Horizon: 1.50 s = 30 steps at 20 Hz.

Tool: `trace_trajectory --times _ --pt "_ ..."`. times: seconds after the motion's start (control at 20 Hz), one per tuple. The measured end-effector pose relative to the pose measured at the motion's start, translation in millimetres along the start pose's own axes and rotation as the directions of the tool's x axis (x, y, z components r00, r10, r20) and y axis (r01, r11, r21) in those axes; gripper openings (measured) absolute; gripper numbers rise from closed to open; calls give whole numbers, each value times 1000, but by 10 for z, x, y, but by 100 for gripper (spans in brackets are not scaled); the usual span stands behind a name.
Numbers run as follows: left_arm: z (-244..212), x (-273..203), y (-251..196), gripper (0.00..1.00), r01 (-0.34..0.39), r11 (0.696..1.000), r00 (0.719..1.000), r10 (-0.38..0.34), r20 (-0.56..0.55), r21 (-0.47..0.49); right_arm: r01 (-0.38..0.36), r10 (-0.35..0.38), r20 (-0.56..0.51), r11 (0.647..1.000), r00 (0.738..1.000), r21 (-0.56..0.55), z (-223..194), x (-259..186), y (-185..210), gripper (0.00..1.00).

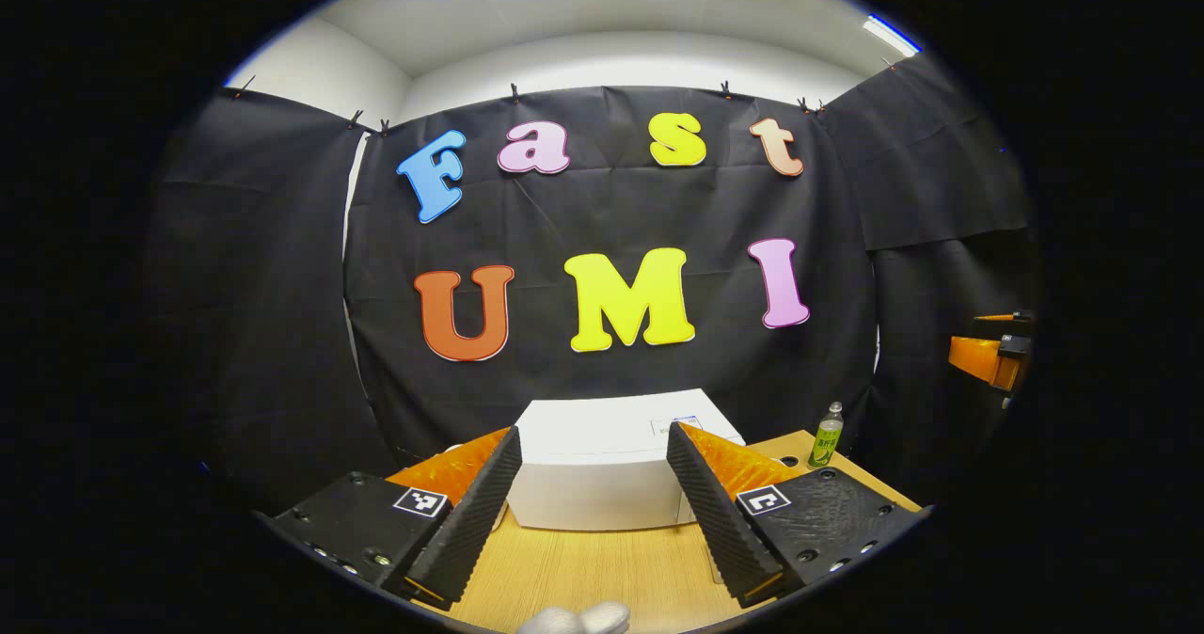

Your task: Open the microwave oven with the left hand, put the food in, and close the microwave oven.

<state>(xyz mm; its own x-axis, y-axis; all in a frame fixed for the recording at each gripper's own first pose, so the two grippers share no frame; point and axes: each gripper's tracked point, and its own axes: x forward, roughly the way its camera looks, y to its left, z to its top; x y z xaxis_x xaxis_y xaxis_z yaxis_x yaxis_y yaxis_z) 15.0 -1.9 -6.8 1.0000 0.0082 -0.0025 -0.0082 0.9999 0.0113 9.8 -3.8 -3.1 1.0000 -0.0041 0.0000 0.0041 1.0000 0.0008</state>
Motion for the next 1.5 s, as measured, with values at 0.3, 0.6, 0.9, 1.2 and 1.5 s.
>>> trace_trajectory --times 0.3,0.6,0.9,1.2,1.5 --pt "-486 334 -345 96 50 999 999 -50 -7 -12 9 -9 -29 1000 1000 1 -76 -7 -89 92" --pt "-1234 886 -946 95 125 990 990 -129 -60 -62 47 -47 -52 999 997 -15 -138 -107 -222 100" --pt "-1990 1534 -1297 96 136 987 974 -149 -173 -87 103 -109 -122 993 987 -53 -318 -233 -331 92" --pt "-2441 2105 -1428 89 131 988 968 -144 -205 -79 168 -178 -167 983 970 -76 -388 -263 -511 100" --pt "-2528 2197 -1499 34 151 981 957 -177 -232 -125 174 -187 -172 981 967 -88 -376 -260 -513 93"
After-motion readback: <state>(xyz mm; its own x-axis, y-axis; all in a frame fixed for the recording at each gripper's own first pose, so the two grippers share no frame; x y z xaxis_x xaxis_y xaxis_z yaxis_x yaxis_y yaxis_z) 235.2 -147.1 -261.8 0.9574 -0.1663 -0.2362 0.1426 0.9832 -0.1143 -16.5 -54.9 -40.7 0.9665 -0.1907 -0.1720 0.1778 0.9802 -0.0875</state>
